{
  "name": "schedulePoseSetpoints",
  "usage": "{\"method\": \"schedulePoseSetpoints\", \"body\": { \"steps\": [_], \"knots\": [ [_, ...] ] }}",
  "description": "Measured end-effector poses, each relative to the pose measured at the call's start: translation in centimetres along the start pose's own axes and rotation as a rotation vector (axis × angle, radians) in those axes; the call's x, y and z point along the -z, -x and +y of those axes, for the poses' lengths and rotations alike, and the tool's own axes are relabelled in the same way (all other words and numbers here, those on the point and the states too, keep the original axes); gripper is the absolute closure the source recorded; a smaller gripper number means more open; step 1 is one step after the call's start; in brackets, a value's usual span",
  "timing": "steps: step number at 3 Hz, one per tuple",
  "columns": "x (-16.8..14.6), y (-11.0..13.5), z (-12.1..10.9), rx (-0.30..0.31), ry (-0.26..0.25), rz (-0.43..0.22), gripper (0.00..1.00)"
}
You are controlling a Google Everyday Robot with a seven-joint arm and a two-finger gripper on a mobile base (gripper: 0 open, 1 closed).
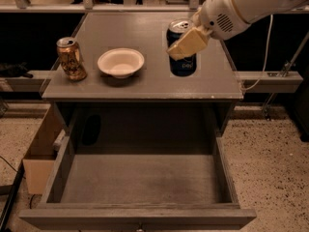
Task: Place pepsi can into top drawer
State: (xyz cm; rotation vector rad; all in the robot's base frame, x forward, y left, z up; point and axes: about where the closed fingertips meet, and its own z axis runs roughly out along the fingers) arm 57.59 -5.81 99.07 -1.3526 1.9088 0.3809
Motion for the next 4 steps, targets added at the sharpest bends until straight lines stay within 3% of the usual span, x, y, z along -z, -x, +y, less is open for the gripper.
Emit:
{"method": "schedulePoseSetpoints", "body": {
  "steps": [1,2,3,4],
  "knots": [
    [4.7,-1.6,4.4,-0.052,-0.02,0.068,1.0],
    [8.1,-3.9,8.2,-0.124,-0.022,0.091,1.0],
    [8.7,-4.2,8.3,-0.139,-0.032,0.084,1.0],
    [8.1,-4.1,6.0,-0.144,-0.073,0.04,1.0]
  ]
}}
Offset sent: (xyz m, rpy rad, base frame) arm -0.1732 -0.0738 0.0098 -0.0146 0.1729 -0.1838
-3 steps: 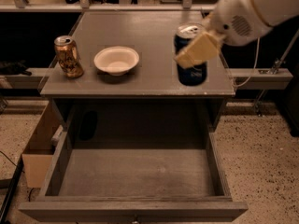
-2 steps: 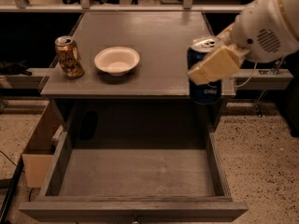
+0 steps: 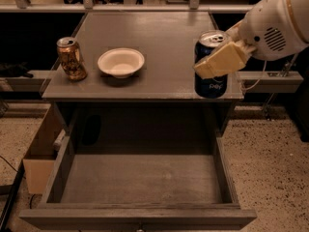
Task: Place pepsi can into top drawer
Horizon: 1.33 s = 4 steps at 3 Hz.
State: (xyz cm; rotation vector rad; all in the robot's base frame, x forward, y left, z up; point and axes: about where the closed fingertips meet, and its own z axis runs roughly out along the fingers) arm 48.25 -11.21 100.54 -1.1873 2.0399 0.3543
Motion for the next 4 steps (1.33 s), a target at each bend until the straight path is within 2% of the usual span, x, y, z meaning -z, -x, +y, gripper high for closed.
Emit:
{"method": "schedulePoseSetpoints", "body": {
  "steps": [1,2,3,4],
  "knots": [
    [-2.2,-0.8,0.3,-0.009,-0.006,-0.098,1.0],
    [-6.7,-5.2,2.4,-0.138,-0.002,-0.233,1.0],
    [-10.1,-7.7,5.0,-0.231,0.021,-0.296,1.0],
    [-10.1,-7.7,5.0,-0.231,0.021,-0.296,1.0]
  ]
}}
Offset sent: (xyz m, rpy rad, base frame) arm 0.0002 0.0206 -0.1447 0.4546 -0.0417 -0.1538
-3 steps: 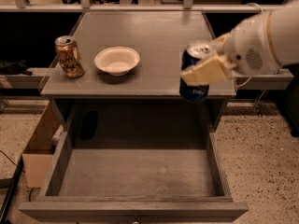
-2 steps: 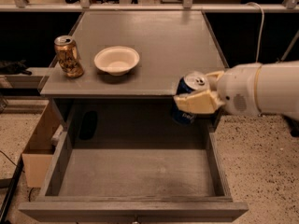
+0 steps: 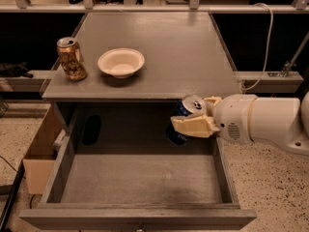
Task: Place pepsi can into top drawer
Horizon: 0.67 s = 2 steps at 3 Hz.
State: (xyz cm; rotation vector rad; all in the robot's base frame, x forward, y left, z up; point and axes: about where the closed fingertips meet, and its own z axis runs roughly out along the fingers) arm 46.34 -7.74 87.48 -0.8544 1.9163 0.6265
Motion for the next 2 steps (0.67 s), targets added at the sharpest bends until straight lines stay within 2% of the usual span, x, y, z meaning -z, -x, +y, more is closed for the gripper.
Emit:
{"method": "schedulePoseSetpoints", "body": {
  "steps": [1,2],
  "knots": [
    [-2.4,-2.0,-0.5,-0.007,0.016,0.064,1.0],
    [-7.0,-7.1,-1.8,-0.084,0.038,0.142,1.0]
  ]
}}
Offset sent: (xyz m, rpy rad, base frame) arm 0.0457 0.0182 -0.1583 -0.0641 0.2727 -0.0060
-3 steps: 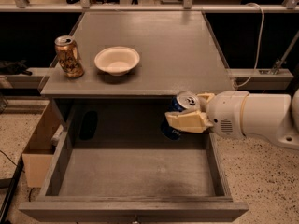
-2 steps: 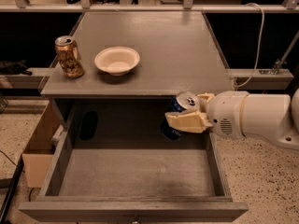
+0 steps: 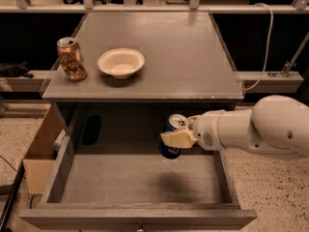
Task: Place pepsi can into top drawer
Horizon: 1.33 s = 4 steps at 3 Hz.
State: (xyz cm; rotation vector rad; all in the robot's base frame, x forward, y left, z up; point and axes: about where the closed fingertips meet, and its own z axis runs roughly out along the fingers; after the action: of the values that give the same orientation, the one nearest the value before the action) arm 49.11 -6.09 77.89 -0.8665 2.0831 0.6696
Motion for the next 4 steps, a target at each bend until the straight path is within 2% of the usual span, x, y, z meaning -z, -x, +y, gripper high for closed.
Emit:
{"method": "schedulePoseSetpoints", "body": {
  "steps": [2,4],
  "knots": [
    [-4.2,-3.9,-1.2,-0.091,0.004,0.003,1.0],
    [-8.1,-8.4,-2.2,-0.169,-0.023,0.053,1.0]
  ]
}}
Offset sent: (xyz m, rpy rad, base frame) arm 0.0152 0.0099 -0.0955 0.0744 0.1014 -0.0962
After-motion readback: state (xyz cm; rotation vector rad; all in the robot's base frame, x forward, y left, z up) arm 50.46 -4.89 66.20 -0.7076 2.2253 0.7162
